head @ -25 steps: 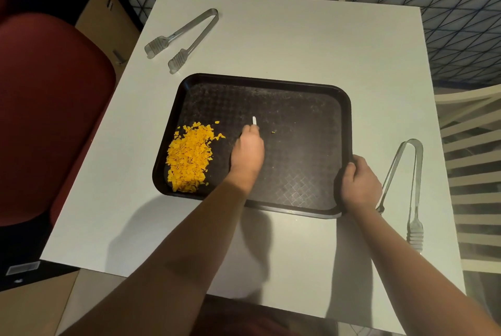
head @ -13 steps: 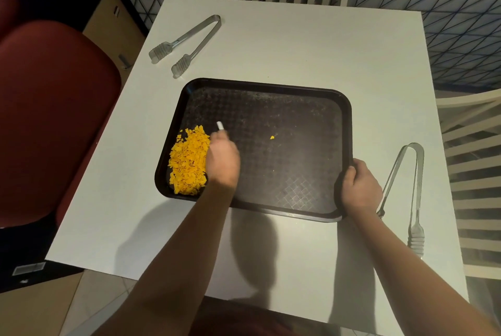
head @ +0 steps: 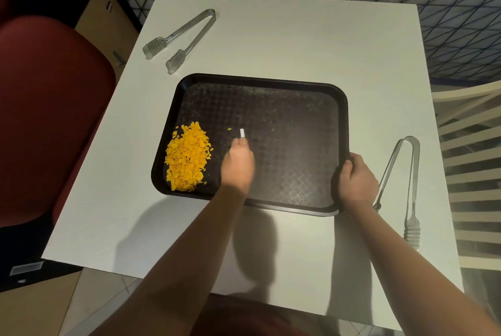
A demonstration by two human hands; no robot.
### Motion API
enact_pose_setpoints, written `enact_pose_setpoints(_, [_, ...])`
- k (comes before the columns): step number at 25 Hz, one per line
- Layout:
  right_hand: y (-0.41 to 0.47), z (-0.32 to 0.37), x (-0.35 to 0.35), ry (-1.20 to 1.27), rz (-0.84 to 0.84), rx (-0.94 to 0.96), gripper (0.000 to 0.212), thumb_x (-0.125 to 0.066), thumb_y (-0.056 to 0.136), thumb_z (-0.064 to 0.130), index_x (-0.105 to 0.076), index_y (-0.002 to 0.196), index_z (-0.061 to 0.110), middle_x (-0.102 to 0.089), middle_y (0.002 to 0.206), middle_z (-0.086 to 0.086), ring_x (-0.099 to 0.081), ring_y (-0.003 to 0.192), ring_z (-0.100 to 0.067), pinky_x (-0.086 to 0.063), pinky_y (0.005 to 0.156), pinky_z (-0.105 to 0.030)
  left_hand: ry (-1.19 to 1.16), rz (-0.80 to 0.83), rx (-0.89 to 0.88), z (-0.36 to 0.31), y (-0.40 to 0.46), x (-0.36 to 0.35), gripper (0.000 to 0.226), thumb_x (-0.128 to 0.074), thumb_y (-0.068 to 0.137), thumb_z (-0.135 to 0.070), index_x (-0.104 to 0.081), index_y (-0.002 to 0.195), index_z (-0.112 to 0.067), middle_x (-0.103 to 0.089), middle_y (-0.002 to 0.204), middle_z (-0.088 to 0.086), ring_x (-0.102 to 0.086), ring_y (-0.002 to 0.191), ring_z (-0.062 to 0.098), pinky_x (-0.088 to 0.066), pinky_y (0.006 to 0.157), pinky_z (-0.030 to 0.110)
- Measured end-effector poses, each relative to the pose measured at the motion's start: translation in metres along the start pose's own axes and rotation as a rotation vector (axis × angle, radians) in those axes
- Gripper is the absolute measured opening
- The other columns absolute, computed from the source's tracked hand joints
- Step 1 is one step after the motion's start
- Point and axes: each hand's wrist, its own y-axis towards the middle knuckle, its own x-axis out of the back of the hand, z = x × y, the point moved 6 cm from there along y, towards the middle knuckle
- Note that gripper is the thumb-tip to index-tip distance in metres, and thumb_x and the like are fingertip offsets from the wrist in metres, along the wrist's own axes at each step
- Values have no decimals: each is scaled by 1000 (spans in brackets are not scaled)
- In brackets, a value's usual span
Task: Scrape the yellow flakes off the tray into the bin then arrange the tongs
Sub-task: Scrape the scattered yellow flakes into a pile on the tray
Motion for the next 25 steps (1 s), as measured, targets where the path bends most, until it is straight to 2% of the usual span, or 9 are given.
enact_pose_setpoints(2, [0,0,0,-1,-4,-1,31,-34,94,21,-55,116,14,-66,98,-16,-59,89,-39,-39,72,-35,63,7,85,33,-1,12,34,-37,96,-9,-47,127,-1,-53,118,17,-59,103,30,-47,87,35])
enact_pose_setpoints(5, [0,0,0,-3,-1,-6,30,-35,94,20,-55,116,14,-66,98,-16,-59,88,-39,-39,73,-35,-48,-18,183,55,-11,25,33,-38,96,-10,-48,126,-2,-52,122,18,-55,107,34,-43,89,38])
enact_pose_setpoints(7, [1,0,0,-3,-1,-6,30,-35,94,20,-55,116,15,-66,98,-17,-59,88,-40,-40,73,-35,-47,11,36,26,-20,19,32,-38,97,-13,-50,125,-5,-53,118,17,-58,102,34,-43,89,39])
enact_pose_setpoints(10, [1,0,0,-2,-9,-8,31,-34,93,21,-55,115,15,-67,98,-17,-58,88,-40,-39,73,-35,-16,171,-232,-29,-45,-13,32,-36,99,-17,-49,127,-10,-53,116,13,-61,97,32,-47,88,39])
enact_pose_setpoints(12, [0,0,1,0,-19,3,36,-30,92,26,-55,116,15,-67,99,-17,-58,89,-40,-39,73,-35,-6,249,-273,-44,-54,-29,32,-34,99,-17,-48,127,-10,-52,117,13,-60,99,33,-46,88,42])
enact_pose_setpoints(15, [-1,2,2,5,-31,15,46,-24,85,31,-55,116,16,-67,99,-15,-59,90,-39,-39,73,-35,47,267,-195,-32,-49,-33,28,-34,99,-16,-48,121,-7,-52,115,14,-59,99,35,-46,86,43])
enact_pose_setpoints(18, [0,1,1,4,-29,8,39,-29,89,27,-56,114,16,-67,97,-16,-59,88,-40,-39,72,-35,90,180,-68,0,-39,-17,29,-35,97,-15,-45,124,-8,-53,116,12,-61,99,29,-47,85,36])
enact_pose_setpoints(21, [1,0,0,2,-13,-2,31,-33,93,22,-56,114,15,-66,97,-18,-58,87,-40,-38,71,-35,-59,91,89,44,-30,5,29,-38,95,-13,-46,122,-6,-53,119,14,-56,105,32,-46,87,39])
enact_pose_setpoints(25, [0,1,1,6,-18,13,47,-24,85,31,-55,116,15,-66,98,-18,-58,89,-40,-40,74,-37,-104,-6,167,60,-15,22,27,-39,93,-10,-49,118,-4,-54,118,18,-54,105,35,-46,85,41])
